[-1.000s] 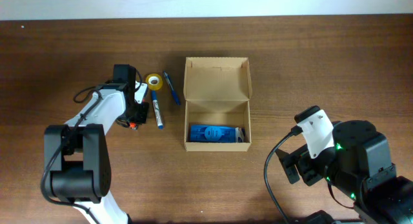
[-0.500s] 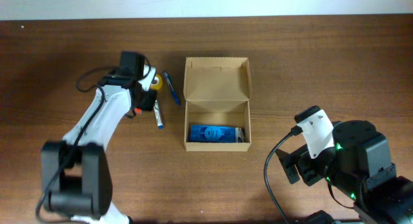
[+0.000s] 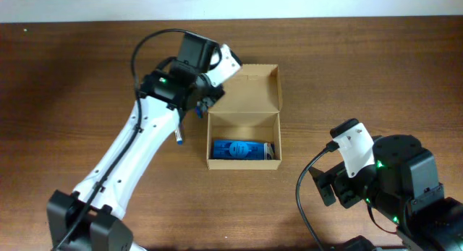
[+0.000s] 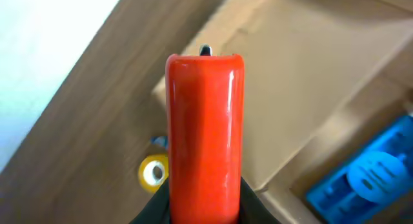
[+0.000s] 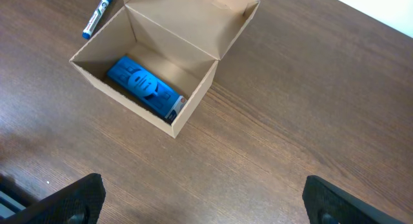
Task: Pack container
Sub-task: 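Carry the orange stapler into the box and release it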
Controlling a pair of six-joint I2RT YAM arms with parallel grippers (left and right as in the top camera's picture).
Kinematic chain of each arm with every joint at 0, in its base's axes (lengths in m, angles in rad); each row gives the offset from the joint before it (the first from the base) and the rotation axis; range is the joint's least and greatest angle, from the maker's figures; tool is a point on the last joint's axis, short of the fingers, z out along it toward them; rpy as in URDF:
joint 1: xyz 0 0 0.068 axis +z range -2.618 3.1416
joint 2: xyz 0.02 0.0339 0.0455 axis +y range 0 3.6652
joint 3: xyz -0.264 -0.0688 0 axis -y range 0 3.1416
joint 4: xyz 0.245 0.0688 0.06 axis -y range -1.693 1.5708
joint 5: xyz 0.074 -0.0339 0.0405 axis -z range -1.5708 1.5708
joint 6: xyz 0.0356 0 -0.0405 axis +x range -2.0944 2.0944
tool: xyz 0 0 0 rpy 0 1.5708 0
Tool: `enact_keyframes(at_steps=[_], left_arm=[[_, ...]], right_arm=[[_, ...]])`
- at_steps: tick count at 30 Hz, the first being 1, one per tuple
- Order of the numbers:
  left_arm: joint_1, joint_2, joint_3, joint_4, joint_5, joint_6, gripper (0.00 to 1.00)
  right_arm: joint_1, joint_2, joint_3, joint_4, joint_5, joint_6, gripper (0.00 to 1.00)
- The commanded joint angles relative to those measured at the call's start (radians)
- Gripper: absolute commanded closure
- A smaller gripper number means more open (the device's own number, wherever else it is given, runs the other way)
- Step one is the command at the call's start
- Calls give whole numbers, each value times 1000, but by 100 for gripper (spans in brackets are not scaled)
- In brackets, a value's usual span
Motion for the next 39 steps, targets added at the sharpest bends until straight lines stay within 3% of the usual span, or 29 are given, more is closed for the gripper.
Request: enact_keyframes(at_steps=[1, 10, 16, 29, 39], left_arm=[[-45, 72, 62, 0, 61, 98, 85], [-121, 275, 230, -177, 154, 263, 85], [-122, 294, 234, -293, 169, 345, 86], [-106, 362, 233, -378, 186, 367, 86], [-98, 447, 233, -351, 77, 373, 86]], right_arm=[[5, -2, 15, 2, 9, 1, 1], [4, -2, 15, 2, 9, 1, 1], [4, -2, 15, 2, 9, 1, 1], [4, -2, 15, 2, 9, 1, 1], [4, -2, 15, 2, 9, 1, 1]])
